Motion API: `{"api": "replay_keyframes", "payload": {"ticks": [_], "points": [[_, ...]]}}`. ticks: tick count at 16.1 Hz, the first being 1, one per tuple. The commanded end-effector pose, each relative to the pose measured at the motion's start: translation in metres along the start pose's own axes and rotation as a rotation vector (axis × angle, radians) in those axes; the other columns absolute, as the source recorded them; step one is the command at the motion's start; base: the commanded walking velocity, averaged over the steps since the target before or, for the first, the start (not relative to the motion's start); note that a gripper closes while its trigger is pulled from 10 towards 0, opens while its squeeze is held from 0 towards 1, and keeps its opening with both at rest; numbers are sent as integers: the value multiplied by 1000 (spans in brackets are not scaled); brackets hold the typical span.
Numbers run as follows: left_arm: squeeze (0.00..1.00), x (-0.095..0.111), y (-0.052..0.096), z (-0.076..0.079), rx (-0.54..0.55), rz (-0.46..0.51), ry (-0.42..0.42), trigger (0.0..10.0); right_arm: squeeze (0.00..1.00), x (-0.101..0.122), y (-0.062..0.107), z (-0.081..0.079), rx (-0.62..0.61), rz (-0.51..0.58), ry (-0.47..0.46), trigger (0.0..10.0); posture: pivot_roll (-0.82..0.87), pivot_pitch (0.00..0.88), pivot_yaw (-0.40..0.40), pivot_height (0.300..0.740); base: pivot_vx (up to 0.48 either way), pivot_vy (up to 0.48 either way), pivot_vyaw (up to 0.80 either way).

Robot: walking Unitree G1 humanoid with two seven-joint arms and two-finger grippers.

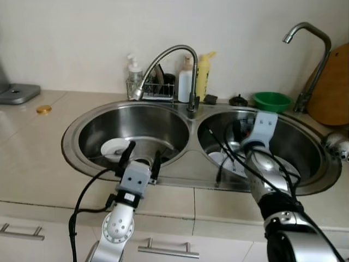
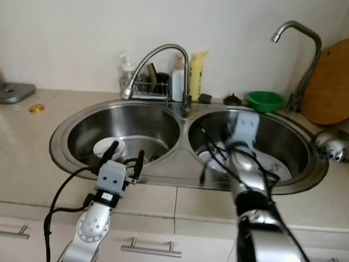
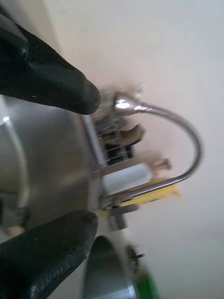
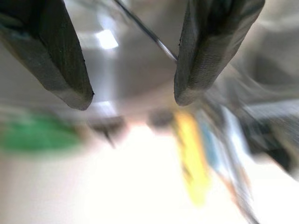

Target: Kitchen organization

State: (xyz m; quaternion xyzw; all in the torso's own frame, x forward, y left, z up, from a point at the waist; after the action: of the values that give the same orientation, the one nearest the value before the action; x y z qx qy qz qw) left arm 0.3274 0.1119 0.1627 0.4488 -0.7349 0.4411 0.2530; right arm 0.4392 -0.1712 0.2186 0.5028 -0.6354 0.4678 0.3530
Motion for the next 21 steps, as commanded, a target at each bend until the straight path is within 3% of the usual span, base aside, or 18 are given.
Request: {"api": "replay_keyframes", "payload": {"ticks": [1, 2, 6, 11, 21], "points": [[0, 12, -5, -10, 34, 57, -30, 10000, 0, 10, 2, -12, 61, 53, -13, 10000, 22, 0, -21, 740, 0, 0, 0], [0, 12, -7, -14, 50, 57, -30, 10000, 0, 6, 8, -22, 104, 54, -4, 10000, 20, 0, -22, 740, 0, 0, 0], [0, 13, -6, -12, 46, 58, -17, 10000, 0, 2, 20, -31, 152, 66, -16, 10000, 19, 0, -23, 740, 0, 0, 0], [0, 19, -11, -17, 61, 76, -4, 10000, 0, 20, 30, -42, 224, 138, -37, 10000, 16, 0, -23, 740, 0, 0, 0], [0, 19, -11, -16, 58, 77, 1, 10000, 0, 28, 39, -53, 269, 164, -25, 10000, 13, 0, -22, 740, -299, 0, 0]]}}
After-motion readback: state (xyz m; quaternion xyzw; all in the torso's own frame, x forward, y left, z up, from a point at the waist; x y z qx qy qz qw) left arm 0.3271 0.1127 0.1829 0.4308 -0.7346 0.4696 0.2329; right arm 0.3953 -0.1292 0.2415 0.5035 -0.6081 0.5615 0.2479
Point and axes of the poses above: a point about 5 cm out from each wrist's last joint towards the gripper, its own y axis pointing back from the gripper into the wrist, its own x axis along the axis of the wrist's last joint, z = x × y, the point moved 5 cm from there along -y, pointing out of the wrist towards the gripper, and after that the axes turned 11 degrees about -y, right-handed, at the moved point
